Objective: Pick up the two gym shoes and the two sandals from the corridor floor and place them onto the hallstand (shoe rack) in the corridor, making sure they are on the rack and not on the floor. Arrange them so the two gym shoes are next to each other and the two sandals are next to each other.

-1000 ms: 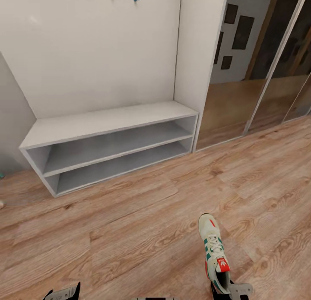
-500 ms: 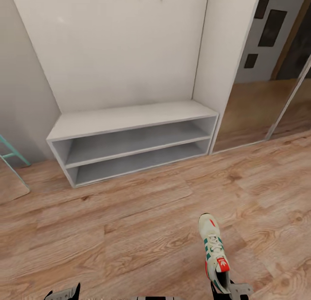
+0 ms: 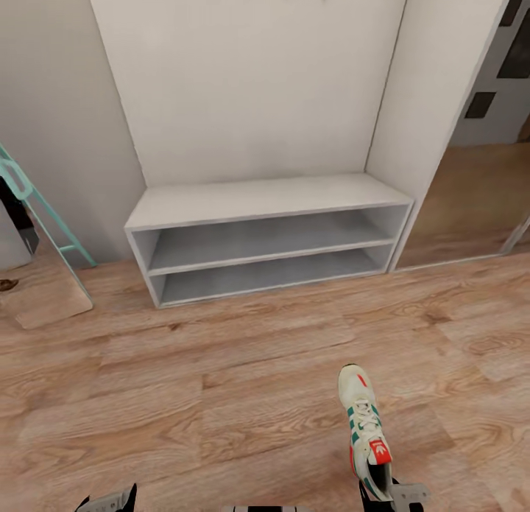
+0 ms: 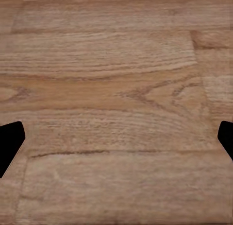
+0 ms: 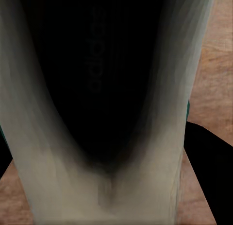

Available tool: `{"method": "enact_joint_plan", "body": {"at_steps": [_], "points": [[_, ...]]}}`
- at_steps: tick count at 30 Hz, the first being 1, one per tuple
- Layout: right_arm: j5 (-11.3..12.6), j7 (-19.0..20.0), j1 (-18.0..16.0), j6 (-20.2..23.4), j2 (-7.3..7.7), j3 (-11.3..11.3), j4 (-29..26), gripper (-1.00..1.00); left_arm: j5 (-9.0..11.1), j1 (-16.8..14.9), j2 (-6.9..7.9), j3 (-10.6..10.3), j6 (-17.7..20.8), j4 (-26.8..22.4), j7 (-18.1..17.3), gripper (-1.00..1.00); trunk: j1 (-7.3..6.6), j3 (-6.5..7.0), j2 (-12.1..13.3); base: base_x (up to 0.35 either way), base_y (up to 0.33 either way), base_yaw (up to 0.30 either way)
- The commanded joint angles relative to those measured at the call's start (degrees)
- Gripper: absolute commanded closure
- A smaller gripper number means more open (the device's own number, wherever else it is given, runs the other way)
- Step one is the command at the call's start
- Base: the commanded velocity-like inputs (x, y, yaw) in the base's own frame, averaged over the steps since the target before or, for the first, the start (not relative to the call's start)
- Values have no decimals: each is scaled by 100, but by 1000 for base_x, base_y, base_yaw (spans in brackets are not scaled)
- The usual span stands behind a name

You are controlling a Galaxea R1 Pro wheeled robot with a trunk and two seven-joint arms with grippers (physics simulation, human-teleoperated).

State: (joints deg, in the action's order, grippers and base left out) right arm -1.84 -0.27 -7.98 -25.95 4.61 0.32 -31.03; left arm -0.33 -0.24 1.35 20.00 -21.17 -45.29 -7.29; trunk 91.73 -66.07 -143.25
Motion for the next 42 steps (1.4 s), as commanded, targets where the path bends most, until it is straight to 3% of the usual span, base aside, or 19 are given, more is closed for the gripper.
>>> {"method": "enact_joint_plan", "body": {"at_steps": [1,42], "points": [[-19,-8,-2,-16,3,3,1,100,-2,-3,-4,22,-10,1,-45,-100,-1,-4,-1,0,0,278],[-19,-8,-2,-16,2,3,7,100,-9,-3,-4,30,-10,11,-36,-100,-1,-4,-1,0,0,278]]}}
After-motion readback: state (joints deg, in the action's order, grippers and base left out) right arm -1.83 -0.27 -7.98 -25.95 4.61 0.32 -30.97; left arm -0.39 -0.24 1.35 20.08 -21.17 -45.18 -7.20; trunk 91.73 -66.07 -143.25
